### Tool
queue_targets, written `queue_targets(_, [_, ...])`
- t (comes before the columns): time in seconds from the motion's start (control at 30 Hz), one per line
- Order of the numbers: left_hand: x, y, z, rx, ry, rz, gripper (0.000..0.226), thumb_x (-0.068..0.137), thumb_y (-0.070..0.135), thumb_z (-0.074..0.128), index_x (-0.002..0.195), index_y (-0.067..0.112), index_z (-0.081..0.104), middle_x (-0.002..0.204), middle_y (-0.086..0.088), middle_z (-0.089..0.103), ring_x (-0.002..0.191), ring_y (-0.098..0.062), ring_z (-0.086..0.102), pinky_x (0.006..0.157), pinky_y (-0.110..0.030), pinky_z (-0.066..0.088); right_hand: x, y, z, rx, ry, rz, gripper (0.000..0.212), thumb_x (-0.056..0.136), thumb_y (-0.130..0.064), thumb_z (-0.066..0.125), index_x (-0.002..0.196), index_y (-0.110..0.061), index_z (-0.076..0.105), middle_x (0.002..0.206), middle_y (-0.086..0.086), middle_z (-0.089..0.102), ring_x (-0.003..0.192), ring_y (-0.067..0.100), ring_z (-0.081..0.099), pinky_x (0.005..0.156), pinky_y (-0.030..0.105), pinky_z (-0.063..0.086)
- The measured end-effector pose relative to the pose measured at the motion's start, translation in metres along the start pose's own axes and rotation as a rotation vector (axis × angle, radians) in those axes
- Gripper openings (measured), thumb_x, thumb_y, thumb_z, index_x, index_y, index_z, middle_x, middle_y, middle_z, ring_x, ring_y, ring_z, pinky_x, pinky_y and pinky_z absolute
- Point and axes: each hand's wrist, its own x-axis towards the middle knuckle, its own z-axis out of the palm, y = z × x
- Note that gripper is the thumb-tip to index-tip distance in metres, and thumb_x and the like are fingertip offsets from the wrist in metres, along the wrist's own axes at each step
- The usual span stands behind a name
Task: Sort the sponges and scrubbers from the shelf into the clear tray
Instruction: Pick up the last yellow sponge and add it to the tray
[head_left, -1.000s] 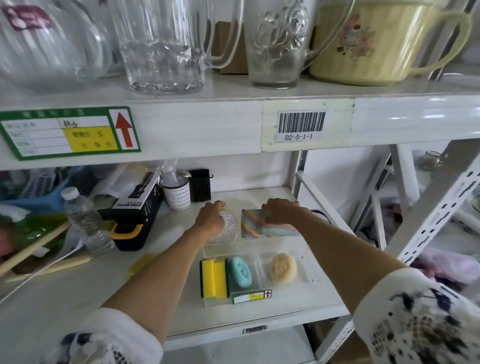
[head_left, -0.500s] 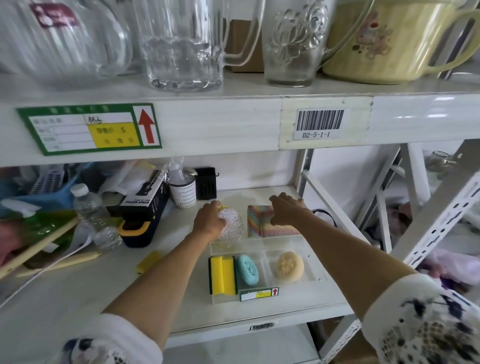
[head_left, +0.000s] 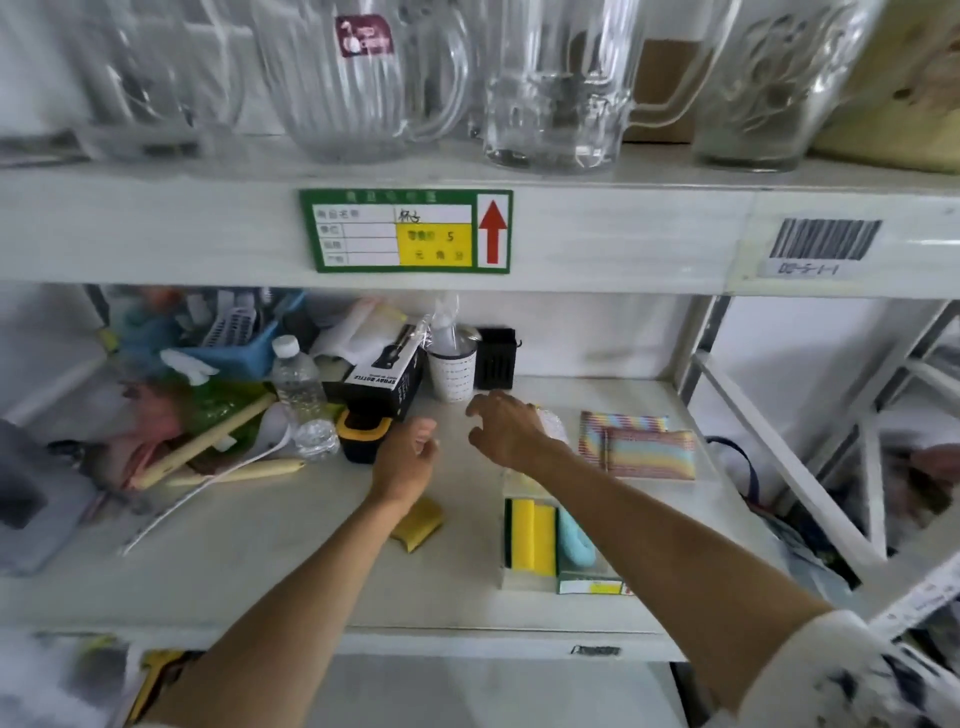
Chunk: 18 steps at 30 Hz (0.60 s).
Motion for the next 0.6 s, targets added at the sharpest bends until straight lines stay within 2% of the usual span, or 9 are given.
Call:
queue_targets(0.13, [-0.005,-0.049,-0.026,0.229,0.0,-0.202,0.036,0.094,0.02,0.052,0.126,0.005,0.055,0.13,-0.014,0.061,0.12,-0.031,0.057,0.101,-0.038,0.046,0.01,-0.036,0.041,0.066,-0.132,-0.071,0.042,0.092,-0.018,0.05,0.134,-0.018,0.052,0.139,0.01,0.048,0.128,0.03,0.047,0.104,0.035,0.039])
queue_targets(0.23, [-0.013,-0.069,-0.032,0.277,-0.062,-0.363,0.048,0.095,0.02,0.051,0.138,0.001,0.041,0.141,-0.021,0.049,0.132,-0.035,0.046,0.106,-0.04,0.04,0.014,-0.049,0.071,0.099,-0.271,-0.027,0.042,0.095,-0.016,0.048,0.136,-0.012,0.047,0.142,0.012,0.046,0.131,0.031,0.044,0.107,0.037,0.04])
queue_targets(0.3, [-0.02,-0.077,-0.031,0.159,-0.081,-0.509,0.054,0.094,0.014,0.052,0.144,0.003,0.033,0.145,-0.022,0.043,0.132,-0.037,0.046,0.107,-0.041,0.043,0.014,-0.05,0.088,0.091,-0.323,0.028,0.042,0.095,-0.014,0.048,0.136,-0.009,0.045,0.142,0.013,0.047,0.13,0.031,0.046,0.106,0.039,0.042])
queue_targets(0.4, [-0.027,-0.09,-0.026,-0.161,-0.071,-0.71,0.059,0.09,0.004,0.047,0.146,0.008,0.029,0.141,-0.023,0.046,0.123,-0.039,0.054,0.098,-0.044,0.052,0.016,-0.05,0.11,0.082,-0.339,0.099,0.042,0.095,-0.015,0.045,0.136,-0.007,0.042,0.138,0.017,0.05,0.126,0.033,0.05,0.103,0.04,0.045])
queue_targets(0.6, [-0.037,-0.085,-0.015,-0.464,-0.052,-0.803,0.058,0.094,-0.002,0.041,0.149,0.01,0.026,0.136,-0.025,0.051,0.114,-0.036,0.06,0.084,-0.036,0.054,0.005,-0.054,0.121,0.156,-0.333,0.192,0.039,0.096,-0.013,0.04,0.134,-0.004,0.041,0.136,0.02,0.051,0.125,0.036,0.05,0.099,0.04,0.044])
